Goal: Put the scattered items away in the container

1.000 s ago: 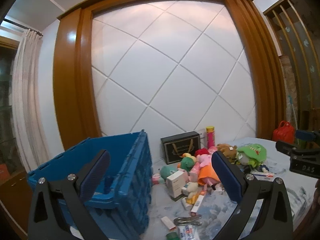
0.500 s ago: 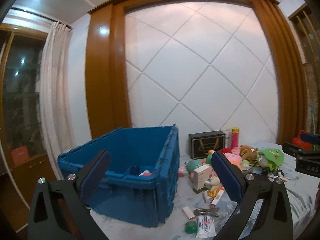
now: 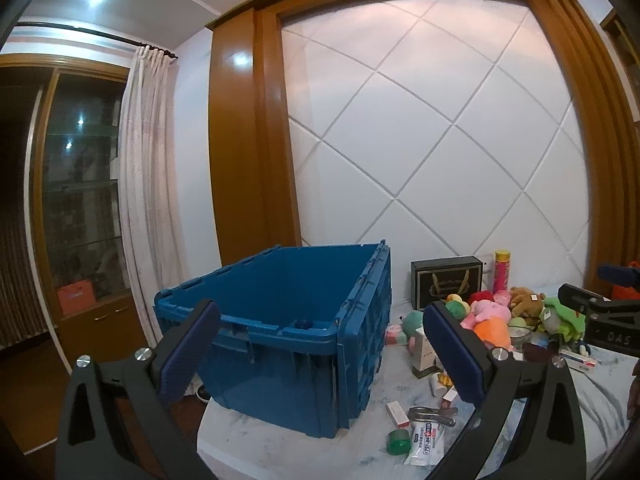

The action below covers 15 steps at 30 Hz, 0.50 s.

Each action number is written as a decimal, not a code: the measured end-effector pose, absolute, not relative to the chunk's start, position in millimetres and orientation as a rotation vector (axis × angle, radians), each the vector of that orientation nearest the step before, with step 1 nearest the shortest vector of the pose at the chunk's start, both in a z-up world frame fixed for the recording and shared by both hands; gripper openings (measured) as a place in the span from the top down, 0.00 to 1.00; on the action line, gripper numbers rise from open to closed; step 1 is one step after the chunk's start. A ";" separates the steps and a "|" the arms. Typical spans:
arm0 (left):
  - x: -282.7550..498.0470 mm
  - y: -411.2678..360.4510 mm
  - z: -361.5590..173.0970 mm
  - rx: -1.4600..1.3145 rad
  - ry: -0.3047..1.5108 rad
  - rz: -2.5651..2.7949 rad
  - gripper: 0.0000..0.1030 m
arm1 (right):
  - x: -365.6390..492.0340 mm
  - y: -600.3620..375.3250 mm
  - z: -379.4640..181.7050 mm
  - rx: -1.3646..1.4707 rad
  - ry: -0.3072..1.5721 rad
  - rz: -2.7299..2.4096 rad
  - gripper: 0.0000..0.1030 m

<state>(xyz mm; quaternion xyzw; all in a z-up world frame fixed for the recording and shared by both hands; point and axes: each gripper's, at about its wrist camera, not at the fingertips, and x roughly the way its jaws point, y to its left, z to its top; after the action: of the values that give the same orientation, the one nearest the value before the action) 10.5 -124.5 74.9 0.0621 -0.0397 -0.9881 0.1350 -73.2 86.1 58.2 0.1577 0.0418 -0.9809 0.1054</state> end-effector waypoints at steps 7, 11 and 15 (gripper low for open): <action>0.1 -133.3 83.7 0.172 -0.128 -2.870 0.00 | -79.4 76.7 62.0 0.451 0.121 -2.895 0.22; -2.3 -138.1 88.0 0.155 -0.140 -2.874 0.00 | -81.8 69.1 64.2 0.440 0.109 -2.902 0.22; -3.9 -145.5 88.9 0.159 -0.137 -2.870 0.00 | -82.3 58.6 64.5 0.431 0.109 -2.896 0.19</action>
<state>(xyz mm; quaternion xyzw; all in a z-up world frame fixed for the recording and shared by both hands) -3.9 -145.5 88.9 0.0549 -0.0472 -0.9887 0.1314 -82.3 58.6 64.5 0.1464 0.0371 -0.9829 0.1055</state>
